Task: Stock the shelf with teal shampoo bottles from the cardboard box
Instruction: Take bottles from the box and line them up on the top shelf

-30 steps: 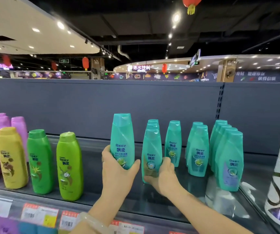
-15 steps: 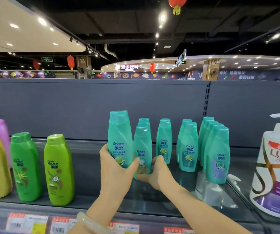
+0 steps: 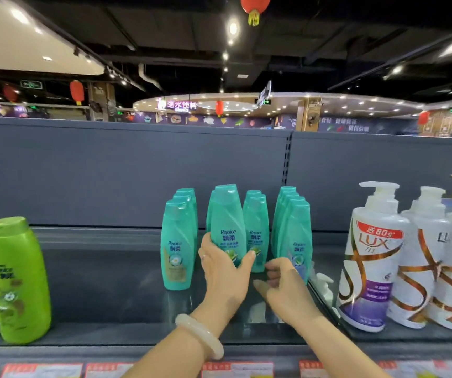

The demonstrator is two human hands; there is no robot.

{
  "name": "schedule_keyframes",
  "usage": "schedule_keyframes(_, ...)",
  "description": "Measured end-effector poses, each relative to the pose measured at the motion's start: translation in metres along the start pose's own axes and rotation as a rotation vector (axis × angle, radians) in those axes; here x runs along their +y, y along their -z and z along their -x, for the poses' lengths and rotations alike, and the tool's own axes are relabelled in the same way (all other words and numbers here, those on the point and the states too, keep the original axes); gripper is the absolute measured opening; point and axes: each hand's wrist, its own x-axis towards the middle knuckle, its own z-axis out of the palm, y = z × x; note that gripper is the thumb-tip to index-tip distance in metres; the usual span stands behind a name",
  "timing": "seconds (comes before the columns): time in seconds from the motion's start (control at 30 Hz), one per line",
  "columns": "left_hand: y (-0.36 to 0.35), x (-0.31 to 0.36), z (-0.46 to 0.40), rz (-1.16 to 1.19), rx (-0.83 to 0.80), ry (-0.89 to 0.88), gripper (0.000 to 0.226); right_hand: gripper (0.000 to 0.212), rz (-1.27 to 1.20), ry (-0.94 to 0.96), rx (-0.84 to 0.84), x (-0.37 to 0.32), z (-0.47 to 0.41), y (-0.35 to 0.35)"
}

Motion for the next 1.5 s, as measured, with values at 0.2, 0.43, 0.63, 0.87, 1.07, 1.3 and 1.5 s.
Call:
schedule_keyframes(0.2,-0.022,-0.012,-0.018,-0.183,0.035,0.163,0.084,0.031,0.0,-0.015,0.011,0.011,0.003,0.004)
schedule_keyframes(0.43,-0.019,-0.021,-0.022,-0.303,0.003,0.196,0.09,0.03,-0.015,-0.006,-0.037,0.012,0.003,0.002)
schedule_keyframes(0.63,-0.006,-0.021,-0.013,-0.539,-0.041,0.196,0.079,0.039,0.084,-0.021,-0.109,0.009,-0.001,0.003)
schedule_keyframes(0.87,-0.004,-0.021,-0.014,-0.57,-0.016,0.183,0.061,0.05,0.351,0.008,-0.205,-0.001,-0.011,0.005)
schedule_keyframes(1.07,-0.01,-0.026,-0.024,-0.556,-0.012,0.177,0.063,0.056,0.474,0.057,-0.256,-0.005,-0.008,0.001)
schedule_keyframes(1.3,-0.014,-0.024,-0.035,-0.596,-0.023,0.236,0.059,0.058,0.508,0.039,-0.284,-0.007,-0.013,-0.002)
schedule_keyframes(1.5,-0.015,-0.025,-0.038,-0.65,-0.03,0.228,0.059,0.054,0.532,-0.004,-0.28,-0.014,-0.021,-0.005)
